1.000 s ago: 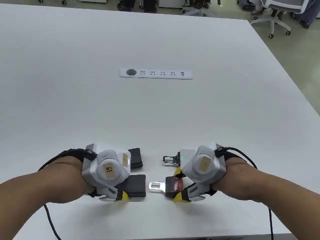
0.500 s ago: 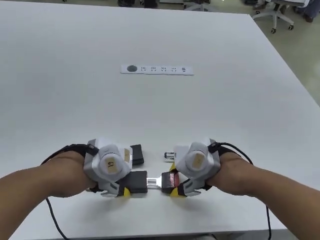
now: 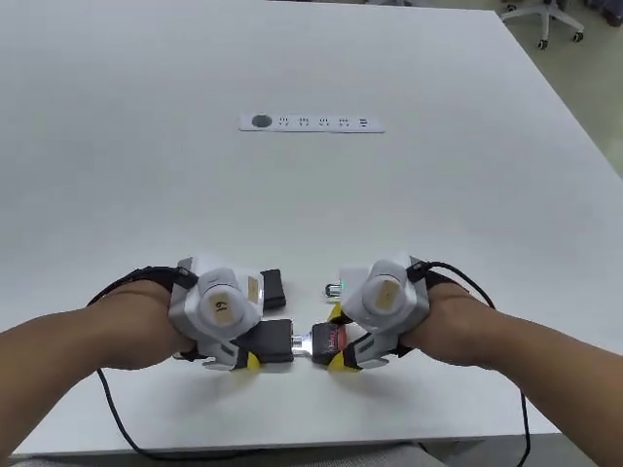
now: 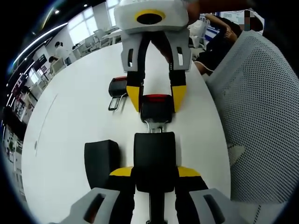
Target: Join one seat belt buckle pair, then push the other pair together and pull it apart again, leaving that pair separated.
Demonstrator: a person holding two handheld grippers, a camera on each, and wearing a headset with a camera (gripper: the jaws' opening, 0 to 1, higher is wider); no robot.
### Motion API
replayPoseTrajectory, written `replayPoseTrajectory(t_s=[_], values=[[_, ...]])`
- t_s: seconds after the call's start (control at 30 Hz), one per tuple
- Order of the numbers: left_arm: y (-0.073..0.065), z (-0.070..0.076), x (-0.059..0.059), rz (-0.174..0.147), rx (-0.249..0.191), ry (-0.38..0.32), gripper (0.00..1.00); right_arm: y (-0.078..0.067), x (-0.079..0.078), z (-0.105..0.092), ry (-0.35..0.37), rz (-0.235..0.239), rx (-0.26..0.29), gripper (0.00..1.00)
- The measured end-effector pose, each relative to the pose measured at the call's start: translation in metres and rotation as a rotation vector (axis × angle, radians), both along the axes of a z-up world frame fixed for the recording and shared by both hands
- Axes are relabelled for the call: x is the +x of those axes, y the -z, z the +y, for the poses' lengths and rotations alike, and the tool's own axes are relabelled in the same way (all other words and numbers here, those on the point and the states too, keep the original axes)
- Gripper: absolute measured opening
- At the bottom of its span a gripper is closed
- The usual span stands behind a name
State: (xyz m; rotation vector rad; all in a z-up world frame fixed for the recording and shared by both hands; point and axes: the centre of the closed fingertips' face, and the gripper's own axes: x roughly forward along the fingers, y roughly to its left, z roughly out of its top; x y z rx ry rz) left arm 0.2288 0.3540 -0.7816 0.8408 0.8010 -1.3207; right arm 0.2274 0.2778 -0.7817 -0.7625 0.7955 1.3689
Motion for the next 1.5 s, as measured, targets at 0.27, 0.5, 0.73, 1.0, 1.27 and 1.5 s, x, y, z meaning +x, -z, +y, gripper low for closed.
replayPoseTrajectory(t_s=[0.27,0.5,0.73,1.0,1.27,1.5], values=[[-0.002,-0.002,-0.002,0.013,-0.033,0.014,0.32,-0.001,0.0,0.002,0.007,-0.009,-0.03,0.3],[-0.002,-0.002,-0.001,0.015,-0.016,0.023,0.32,0.0,0.004,0.006,-0.009,-0.008,-0.044,0.3],[-0.001,-0.001,0.001,0.019,-0.026,0.016,0.32,-0.001,0.003,0.019,-0.004,-0.006,-0.033,0.3],[0.0,-0.001,0.0,0.014,-0.04,0.005,0.32,-0.002,0.002,0.016,0.011,-0.011,-0.037,0.3],[-0.001,-0.001,-0.001,0.022,-0.06,-0.019,0.32,-0.002,-0.001,0.016,-0.005,-0.026,-0.032,0.3],[-0.001,0.0,0.001,0.011,-0.063,-0.036,0.32,0.001,0.002,0.018,-0.006,-0.021,-0.029,0.3]])
